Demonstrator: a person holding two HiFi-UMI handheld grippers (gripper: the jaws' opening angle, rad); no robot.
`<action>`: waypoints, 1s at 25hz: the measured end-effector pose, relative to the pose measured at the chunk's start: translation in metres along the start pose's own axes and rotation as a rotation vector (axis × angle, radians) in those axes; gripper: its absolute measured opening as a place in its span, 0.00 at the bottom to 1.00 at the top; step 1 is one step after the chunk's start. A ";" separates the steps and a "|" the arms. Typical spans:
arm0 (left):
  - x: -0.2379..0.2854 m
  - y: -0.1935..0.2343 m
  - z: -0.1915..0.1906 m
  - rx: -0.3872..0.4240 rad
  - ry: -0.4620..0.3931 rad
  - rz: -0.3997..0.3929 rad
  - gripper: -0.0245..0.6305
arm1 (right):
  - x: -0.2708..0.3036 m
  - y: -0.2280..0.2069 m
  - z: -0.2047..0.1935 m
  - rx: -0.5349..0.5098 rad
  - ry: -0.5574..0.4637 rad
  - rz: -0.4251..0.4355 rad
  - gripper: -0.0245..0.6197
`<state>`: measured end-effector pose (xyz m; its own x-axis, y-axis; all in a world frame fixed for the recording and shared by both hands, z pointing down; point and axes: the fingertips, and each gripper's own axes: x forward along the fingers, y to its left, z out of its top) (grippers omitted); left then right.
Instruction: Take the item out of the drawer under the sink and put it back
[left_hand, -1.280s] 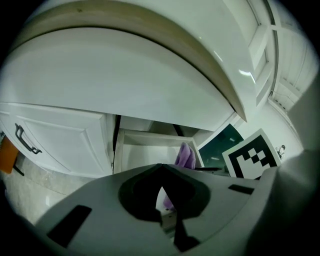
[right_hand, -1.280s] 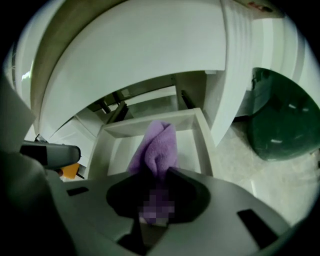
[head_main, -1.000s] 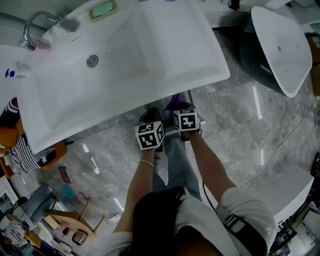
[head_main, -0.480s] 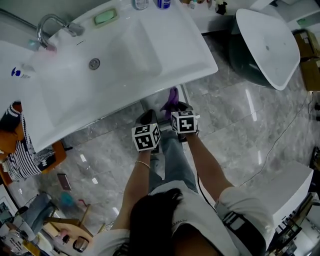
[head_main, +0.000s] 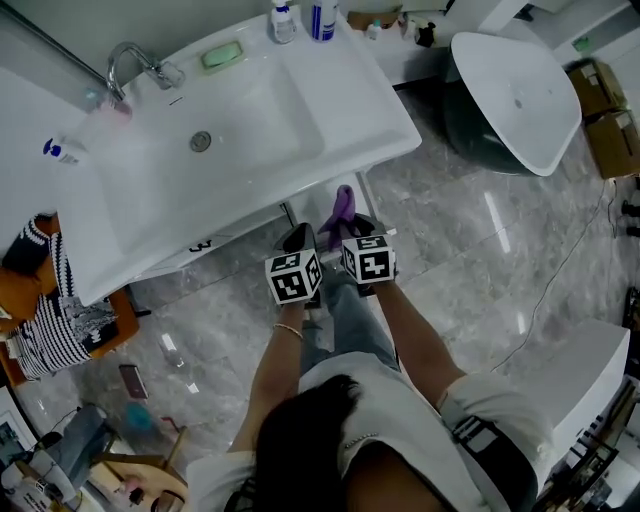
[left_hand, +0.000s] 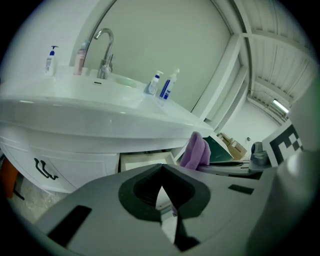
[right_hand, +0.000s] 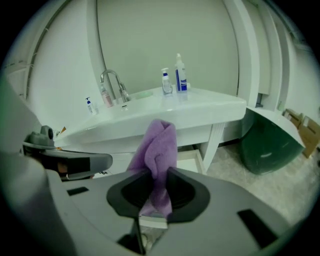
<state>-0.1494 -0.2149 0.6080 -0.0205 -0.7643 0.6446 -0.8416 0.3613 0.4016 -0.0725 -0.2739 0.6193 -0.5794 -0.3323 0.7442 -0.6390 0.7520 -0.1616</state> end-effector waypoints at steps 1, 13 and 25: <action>-0.004 0.000 0.004 0.004 -0.011 -0.005 0.04 | -0.006 0.004 0.006 -0.002 -0.017 0.002 0.18; -0.058 -0.019 0.040 0.030 -0.139 -0.057 0.04 | -0.077 0.040 0.057 -0.013 -0.237 -0.018 0.18; -0.143 -0.035 0.074 0.126 -0.315 -0.085 0.04 | -0.159 0.086 0.087 -0.090 -0.446 -0.030 0.18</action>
<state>-0.1567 -0.1576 0.4537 -0.0963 -0.9233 0.3717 -0.9070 0.2353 0.3493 -0.0794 -0.2052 0.4308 -0.7352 -0.5523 0.3929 -0.6236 0.7784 -0.0727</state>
